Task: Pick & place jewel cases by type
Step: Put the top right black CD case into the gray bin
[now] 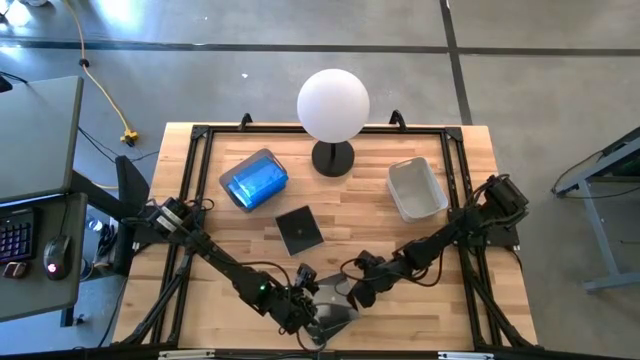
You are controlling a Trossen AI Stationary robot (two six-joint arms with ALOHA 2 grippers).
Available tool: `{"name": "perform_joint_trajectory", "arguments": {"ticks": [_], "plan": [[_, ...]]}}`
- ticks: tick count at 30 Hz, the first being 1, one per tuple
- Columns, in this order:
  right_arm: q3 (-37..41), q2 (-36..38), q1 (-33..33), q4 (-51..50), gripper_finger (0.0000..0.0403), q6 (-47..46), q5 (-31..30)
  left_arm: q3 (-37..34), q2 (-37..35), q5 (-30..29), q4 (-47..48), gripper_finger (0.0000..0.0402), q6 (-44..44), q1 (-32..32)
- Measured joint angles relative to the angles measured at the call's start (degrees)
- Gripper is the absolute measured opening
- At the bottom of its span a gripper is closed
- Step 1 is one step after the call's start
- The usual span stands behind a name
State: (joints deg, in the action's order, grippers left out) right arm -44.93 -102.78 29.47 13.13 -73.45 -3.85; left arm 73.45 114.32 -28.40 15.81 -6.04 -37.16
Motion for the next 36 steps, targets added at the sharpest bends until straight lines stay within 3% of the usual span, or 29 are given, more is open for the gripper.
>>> {"name": "perform_joint_trajectory", "arguments": {"ticks": [18,36], "plan": [[0.1,0.0,-0.3,0.3,0.0133,6.2,0.3,0.0,0.0,4.4,-2.2,0.0241,-2.9,5.1],[0.2,0.0,-0.1,4.5,0.0133,12.2,-0.3,0.0,0.0,4.2,-1.7,0.0241,0.2,3.7]]}}
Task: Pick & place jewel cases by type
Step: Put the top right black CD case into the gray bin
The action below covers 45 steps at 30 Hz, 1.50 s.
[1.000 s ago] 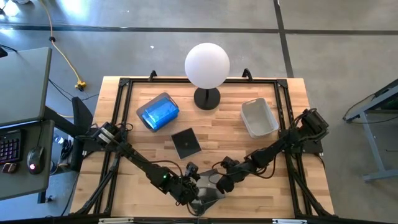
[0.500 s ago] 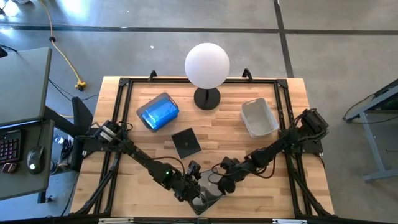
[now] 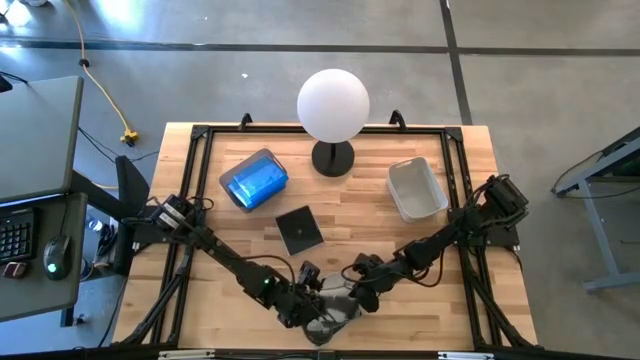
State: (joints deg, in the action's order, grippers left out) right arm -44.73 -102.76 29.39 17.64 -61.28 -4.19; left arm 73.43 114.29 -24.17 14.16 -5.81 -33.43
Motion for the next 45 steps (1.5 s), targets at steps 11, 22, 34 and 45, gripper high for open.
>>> {"name": "perform_joint_trajectory", "arguments": {"ticks": [11,22,34,45], "plan": [[-0.3,0.2,-0.1,11.9,0.0133,0.7,0.3,0.0,0.8,-7.2,-0.2,0.0241,0.0,-2.3],[-0.3,0.2,-0.6,5.0,0.0131,-2.5,-0.3,0.0,0.9,-10.7,-1.0,0.0241,0.3,-2.1],[-0.2,0.2,-0.7,7.8,0.0034,-2.0,1.0,0.0,0.4,-17.2,-1.8,0.0241,4.2,-2.4],[-0.1,4.0,-1.0,7.5,0.0033,5.9,-0.8,13.7,0.2,-19.4,20.0,0.0241,6.6,-3.7]]}}
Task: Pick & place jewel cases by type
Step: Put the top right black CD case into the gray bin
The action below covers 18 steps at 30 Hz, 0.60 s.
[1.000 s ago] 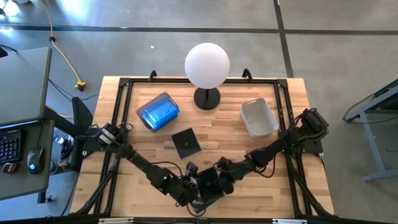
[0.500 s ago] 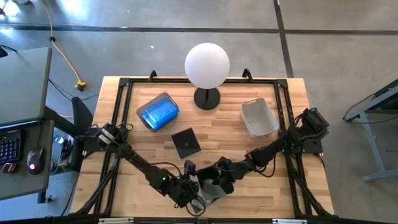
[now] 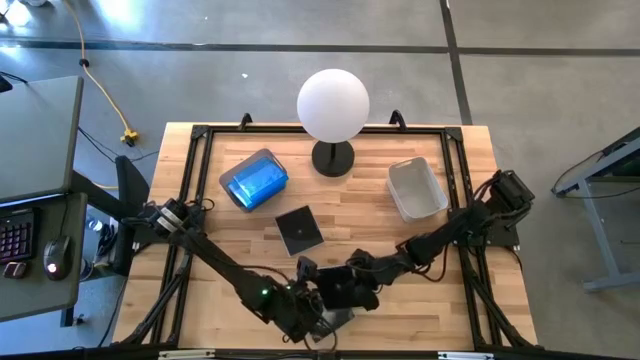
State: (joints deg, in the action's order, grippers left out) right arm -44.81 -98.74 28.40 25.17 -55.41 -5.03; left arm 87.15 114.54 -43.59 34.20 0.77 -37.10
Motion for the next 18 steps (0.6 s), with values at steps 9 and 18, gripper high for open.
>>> {"name": "perform_joint_trajectory", "arguments": {"ticks": [9,18], "plan": [[0.0,4.4,-0.8,-1.4,0.0008,7.4,-0.7,20.9,0.0,-2.7,31.7,0.0241,12.5,0.1],[0.0,18.1,-4.6,-27.2,0.0015,14.5,-8.9,38.4,0.0,-6.5,43.5,0.0241,14.8,0.2]]}}
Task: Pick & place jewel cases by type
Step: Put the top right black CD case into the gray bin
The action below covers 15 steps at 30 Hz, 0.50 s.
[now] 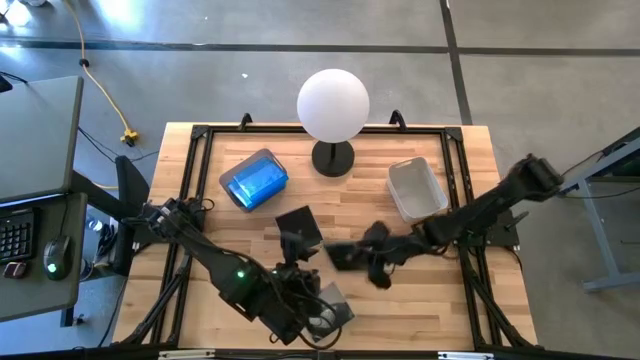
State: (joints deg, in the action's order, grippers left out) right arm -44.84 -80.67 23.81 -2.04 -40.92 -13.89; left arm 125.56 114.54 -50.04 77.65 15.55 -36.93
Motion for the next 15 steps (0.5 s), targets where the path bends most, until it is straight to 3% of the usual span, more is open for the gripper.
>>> {"name": "perform_joint_trajectory", "arguments": {"ticks": [8,15], "plan": [[0.0,21.1,-6.8,-29.8,0.0013,-1.8,-7.0,6.6,0.0,0.0,0.5,0.0241,-0.2,0.1],[-0.1,34.9,-20.9,-53.7,0.0011,-6.7,-7.2,7.7,0.0,2.8,0.5,0.0241,-0.3,1.8]]}}
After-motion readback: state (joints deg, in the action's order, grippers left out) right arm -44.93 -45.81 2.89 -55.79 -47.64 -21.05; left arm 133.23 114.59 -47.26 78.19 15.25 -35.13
